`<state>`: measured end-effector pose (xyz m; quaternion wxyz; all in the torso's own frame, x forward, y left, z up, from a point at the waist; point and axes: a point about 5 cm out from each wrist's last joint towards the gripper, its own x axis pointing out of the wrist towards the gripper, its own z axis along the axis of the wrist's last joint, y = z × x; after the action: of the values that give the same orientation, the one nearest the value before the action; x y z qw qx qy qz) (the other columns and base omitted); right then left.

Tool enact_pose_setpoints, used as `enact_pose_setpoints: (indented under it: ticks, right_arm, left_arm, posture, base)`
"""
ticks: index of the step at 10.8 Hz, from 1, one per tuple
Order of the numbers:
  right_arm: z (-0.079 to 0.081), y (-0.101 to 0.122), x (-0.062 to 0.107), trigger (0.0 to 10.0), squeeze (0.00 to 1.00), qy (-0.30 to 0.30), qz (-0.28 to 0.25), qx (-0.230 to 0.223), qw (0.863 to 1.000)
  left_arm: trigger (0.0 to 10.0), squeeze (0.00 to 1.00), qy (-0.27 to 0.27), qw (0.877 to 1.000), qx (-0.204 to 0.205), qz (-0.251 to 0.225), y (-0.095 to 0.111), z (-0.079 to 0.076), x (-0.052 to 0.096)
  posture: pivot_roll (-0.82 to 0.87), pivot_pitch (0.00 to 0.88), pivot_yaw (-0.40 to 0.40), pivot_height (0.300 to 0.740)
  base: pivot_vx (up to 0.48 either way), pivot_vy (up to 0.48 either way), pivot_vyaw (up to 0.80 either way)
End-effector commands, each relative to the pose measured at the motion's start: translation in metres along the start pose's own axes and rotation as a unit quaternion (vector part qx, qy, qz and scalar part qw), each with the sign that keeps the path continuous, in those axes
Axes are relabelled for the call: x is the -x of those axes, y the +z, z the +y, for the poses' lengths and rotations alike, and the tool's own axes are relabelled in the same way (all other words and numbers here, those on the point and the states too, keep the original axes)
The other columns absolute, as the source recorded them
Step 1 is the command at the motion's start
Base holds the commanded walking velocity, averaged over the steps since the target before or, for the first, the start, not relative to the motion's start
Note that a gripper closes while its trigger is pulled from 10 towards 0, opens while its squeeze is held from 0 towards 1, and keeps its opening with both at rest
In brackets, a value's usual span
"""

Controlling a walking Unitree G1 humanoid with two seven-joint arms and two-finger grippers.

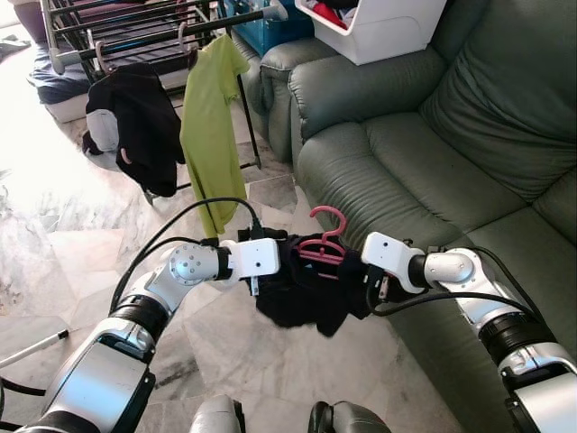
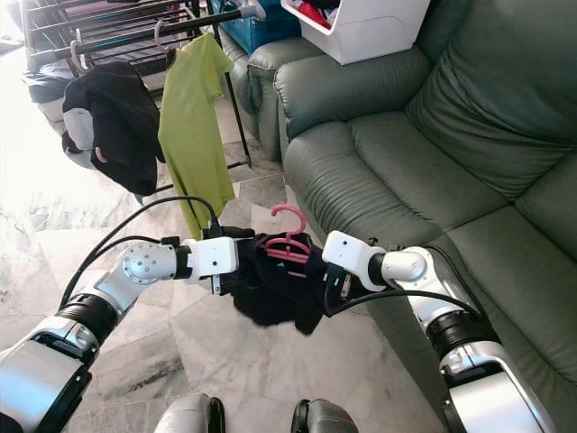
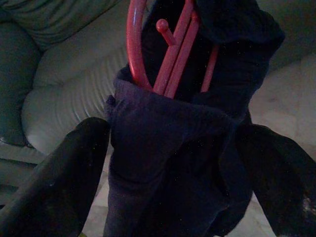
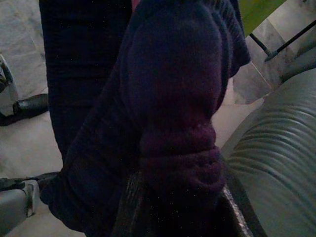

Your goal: Hang hanger

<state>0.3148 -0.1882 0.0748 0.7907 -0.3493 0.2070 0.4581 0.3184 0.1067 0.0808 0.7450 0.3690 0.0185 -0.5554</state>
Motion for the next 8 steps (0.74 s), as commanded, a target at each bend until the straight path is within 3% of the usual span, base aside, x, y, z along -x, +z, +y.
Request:
enact_pose_setpoints:
  ticks: [1,8]
  right_arm:
    - [-0.0068,0.0062,0.0013,0.0,0.0,-0.01,-0.01,0.003,1.0]
    - [-0.0075,0.0059,0.0007,0.0,0.0,-0.016,-0.009,0.003,1.0]
  left_arm:
    - [10.0,1.0,0.003,1.0,0.002,0.004,-0.0018,0.0013,0.003]
    - [10.0,1.0,0.002,1.0,0.007,0.004,-0.0024,0.0009,0.0038]
  posture:
    - [-0.06,0.075,-0.012,0.74]
    - [-0.07,0.074,-0.013,0.74]
  base:
    - [0.0,0.0,0.0]
    - [0.0,0.0,0.0]
